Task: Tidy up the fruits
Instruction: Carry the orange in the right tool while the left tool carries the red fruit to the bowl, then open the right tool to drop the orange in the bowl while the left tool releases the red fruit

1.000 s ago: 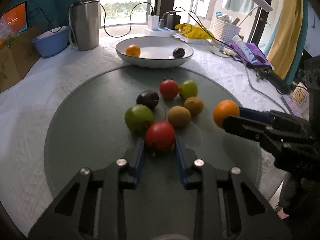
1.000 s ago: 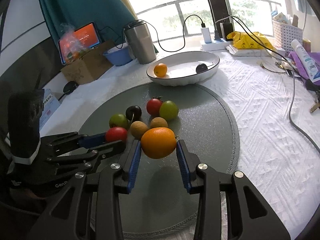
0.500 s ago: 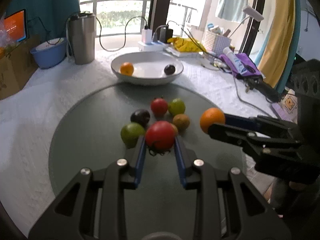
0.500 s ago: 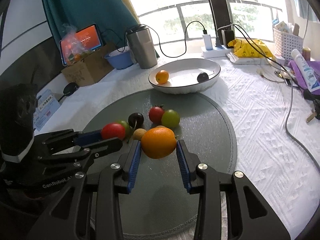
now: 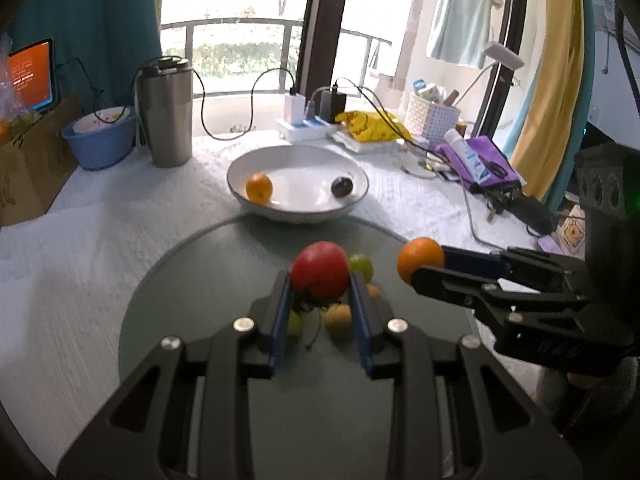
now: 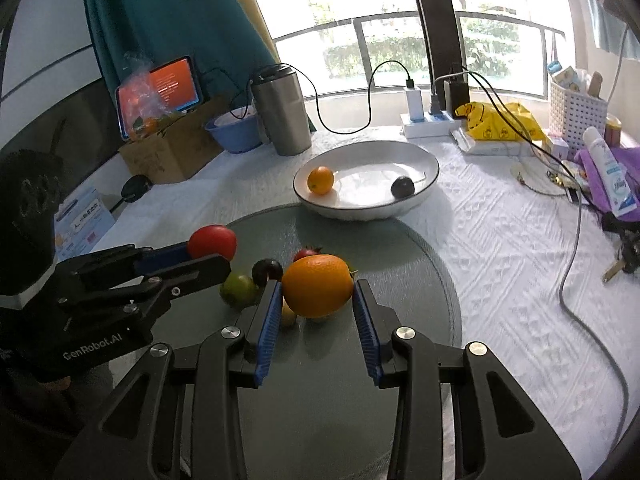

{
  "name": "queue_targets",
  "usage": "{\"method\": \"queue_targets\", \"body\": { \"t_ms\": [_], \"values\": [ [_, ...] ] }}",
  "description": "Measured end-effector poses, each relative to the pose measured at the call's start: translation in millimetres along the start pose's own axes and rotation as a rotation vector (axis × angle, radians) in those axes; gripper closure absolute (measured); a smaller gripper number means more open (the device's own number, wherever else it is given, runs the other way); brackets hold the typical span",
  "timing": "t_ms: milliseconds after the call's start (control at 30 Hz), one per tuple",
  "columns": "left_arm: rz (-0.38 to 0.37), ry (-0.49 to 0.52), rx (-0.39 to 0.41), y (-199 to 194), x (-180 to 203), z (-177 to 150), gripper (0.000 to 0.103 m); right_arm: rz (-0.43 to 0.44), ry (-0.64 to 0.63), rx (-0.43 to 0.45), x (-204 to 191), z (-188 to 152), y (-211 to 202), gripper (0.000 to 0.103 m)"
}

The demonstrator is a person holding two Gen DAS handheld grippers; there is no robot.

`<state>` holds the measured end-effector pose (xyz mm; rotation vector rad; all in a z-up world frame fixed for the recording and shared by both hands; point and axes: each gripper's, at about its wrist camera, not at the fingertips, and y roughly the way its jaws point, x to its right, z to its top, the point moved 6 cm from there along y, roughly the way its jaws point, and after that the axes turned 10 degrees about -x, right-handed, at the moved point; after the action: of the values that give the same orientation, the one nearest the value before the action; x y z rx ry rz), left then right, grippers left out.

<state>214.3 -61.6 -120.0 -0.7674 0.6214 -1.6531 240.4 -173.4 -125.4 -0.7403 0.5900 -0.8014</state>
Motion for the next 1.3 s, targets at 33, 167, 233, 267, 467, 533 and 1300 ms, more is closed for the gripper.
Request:
{"method": "queue_targets", "body": {
  "t_ms": [33,167,233,267,467,533,1300],
  "values": [
    [-0.001,0.000,0.005,0,-1,2,0.073,-0.002,-0.001,0.001,1,2,0,0.064],
    [-0.009,-0.002,0.022,1,-6,14,0.073,-0.010,-0.006,0.003,1,13,4,0.064],
    [-0.013,-0.001,0.031,2,-9,20,0.073,-0.013,-0.008,0.003,2,20,7,0.064],
    [-0.015,-0.001,0.034,3,-11,24,0.073,-0.015,-0.009,0.002,2,23,9,0.064],
    [-0.025,0.000,0.051,12,-24,44,0.073,-0.026,-0.017,-0.003,7,43,22,0.064],
    [-0.029,0.003,0.055,17,-28,52,0.073,-0.030,-0.018,-0.005,10,51,28,0.064],
    [-0.049,-0.001,-0.063,100,-38,91,0.073,-0.059,0.020,-0.050,58,96,85,0.064]
  ]
}}
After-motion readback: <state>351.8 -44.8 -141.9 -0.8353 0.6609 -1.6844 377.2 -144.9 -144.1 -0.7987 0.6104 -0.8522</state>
